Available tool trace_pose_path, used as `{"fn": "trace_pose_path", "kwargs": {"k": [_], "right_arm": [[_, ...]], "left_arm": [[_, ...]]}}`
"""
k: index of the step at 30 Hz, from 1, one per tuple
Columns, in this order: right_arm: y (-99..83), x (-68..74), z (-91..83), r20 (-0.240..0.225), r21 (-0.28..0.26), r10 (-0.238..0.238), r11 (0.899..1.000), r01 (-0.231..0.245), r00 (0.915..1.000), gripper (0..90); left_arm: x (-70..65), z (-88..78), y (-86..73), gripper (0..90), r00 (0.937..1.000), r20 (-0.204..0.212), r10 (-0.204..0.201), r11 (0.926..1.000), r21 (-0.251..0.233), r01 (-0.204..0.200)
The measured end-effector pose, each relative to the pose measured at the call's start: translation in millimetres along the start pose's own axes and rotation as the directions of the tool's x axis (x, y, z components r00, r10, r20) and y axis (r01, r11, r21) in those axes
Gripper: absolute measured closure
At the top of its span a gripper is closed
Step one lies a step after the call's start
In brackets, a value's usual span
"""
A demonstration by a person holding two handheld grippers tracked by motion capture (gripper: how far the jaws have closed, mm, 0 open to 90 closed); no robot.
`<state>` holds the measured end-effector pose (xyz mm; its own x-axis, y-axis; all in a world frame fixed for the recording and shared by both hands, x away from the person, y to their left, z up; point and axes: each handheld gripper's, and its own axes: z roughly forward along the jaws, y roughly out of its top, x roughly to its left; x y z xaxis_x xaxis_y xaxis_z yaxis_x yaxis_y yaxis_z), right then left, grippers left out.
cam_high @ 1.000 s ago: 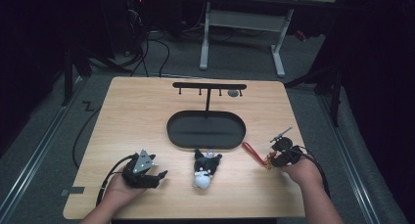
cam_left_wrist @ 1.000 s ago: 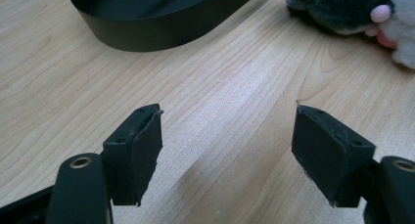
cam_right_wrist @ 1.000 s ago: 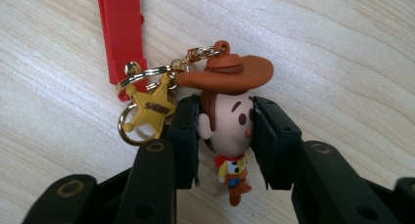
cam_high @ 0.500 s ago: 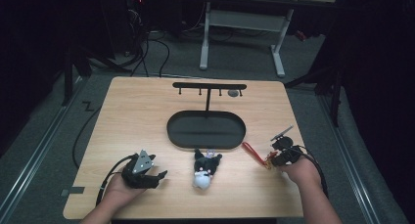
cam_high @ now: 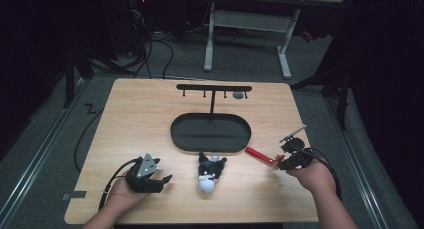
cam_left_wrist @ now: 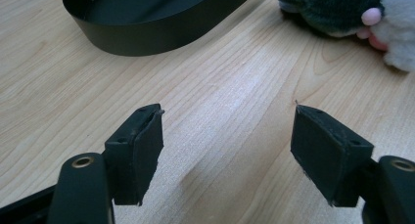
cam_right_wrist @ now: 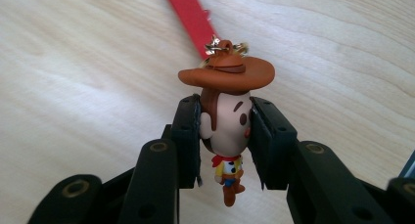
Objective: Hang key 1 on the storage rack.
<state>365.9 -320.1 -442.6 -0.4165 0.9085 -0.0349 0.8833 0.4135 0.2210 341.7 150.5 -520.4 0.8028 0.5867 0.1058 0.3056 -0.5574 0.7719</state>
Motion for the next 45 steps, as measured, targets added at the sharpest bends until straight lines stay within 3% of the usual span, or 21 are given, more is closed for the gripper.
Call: {"fn": "trace_pose_path", "kwargs": {"k": [10, 14, 30, 45], "right_arm": [[1.4, 11.2, -32.9, -0.057, -0.019, 0.005, 1.000, -0.006, 0.9984, 66.4], [7.1, 17.3, -50.1, -0.049, -0.032, -0.003, 0.999, 0.001, 0.9988, 66.4], [24.6, 29.8, -86.2, -0.027, -0.040, -0.009, 0.999, 0.007, 0.9996, 66.4], [38.3, 34.3, -101.1, -0.001, -0.058, -0.025, 0.998, 0.025, 0.9997, 66.4]], "left_arm": [[0.6, -0.8, 0.5, 28.2, 1.0000, 0.004, -0.003, 1.0000, -0.007, 0.003], [0.5, -0.9, 0.5, 28.3, 1.0000, 0.007, -0.003, 1.0000, -0.008, 0.003], [1.4, -2.0, 0.2, 28.2, 1.0000, 0.004, -0.008, 0.9998, -0.016, 0.008], [1.3, -3.3, 0.0, 28.1, 0.9999, 0.003, -0.013, 0.9997, -0.018, 0.013]]}}
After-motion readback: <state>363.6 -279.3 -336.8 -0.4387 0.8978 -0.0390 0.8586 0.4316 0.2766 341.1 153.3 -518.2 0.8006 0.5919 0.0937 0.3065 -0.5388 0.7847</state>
